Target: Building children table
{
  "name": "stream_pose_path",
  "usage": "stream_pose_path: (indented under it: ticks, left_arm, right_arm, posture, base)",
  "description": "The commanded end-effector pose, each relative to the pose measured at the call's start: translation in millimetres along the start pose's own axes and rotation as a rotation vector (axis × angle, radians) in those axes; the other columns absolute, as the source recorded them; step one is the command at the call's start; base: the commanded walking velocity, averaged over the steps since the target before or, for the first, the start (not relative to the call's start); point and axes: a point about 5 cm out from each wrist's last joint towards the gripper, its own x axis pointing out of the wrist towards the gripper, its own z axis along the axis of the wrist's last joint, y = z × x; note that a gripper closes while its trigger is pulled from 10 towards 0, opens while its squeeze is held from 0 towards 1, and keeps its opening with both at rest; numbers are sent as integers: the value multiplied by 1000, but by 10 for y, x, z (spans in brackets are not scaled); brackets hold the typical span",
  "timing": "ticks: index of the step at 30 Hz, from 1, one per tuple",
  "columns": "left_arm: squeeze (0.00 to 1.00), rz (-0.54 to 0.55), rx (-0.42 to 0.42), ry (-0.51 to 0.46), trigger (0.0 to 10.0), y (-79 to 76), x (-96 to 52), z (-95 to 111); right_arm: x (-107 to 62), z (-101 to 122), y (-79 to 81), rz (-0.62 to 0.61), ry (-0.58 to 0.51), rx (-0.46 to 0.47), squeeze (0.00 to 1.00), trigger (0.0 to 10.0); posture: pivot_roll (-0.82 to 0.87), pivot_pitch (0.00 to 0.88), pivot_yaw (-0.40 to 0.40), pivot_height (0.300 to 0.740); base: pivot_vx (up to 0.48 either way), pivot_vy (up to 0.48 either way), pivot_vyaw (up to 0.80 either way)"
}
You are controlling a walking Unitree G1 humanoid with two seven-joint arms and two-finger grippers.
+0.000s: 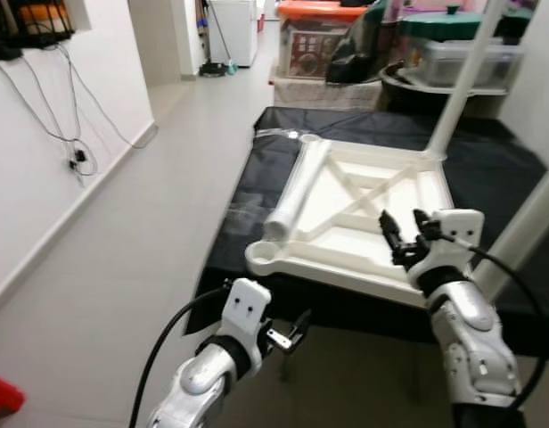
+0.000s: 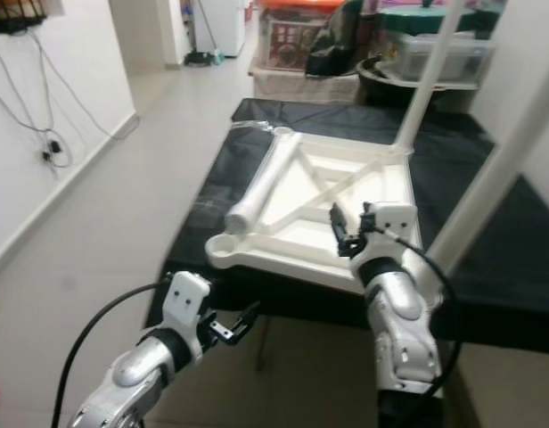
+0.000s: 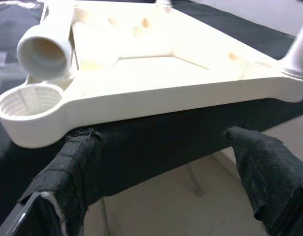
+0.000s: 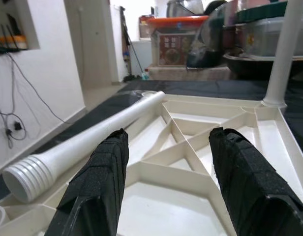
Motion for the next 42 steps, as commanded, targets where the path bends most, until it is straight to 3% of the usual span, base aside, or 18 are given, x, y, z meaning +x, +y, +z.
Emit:
stream_pose_path:
  ticks: [1,7,13,28,37,42]
  left_arm:
    - [0,19,-18,9,10000,28,-14,-35]
    - [0,19,-21,3,10000,14,-14,-44]
    - [0,27,-21,-4,10000,20,-32,-48]
    - [0,37,-21,-4,10000,70,-17,-62]
    - [0,32,-4,-2,10000,73,-11,-63]
    - [0,45,11,-16,10000,85,-6,-40]
  right_arm:
    - [21,53,105,15,8,18,0,10000]
    - [108,167,226,44,2,39,0,10000]
    - [68,167,334,106,-25,-11,0,10000]
    - [-345,-127,426,53,50,6,0,10000]
    - [-420,-187,525,58,59,30,0,10000]
    - [-422,-155,511,37,44,30,0,10000]
  posture:
    - [54,33,-74,740]
    - [51,22,-84,740]
    - [54,4,-90,740]
    - [50,0,-68,740]
    - [55,0,-64,740]
    - [59,0,-61,740]
  base:
    - [0,0,0]
    - [0,0,0]
    - [0,0,0]
    - [0,46,-213]
    - [0,450,0]
    - [0,0,0]
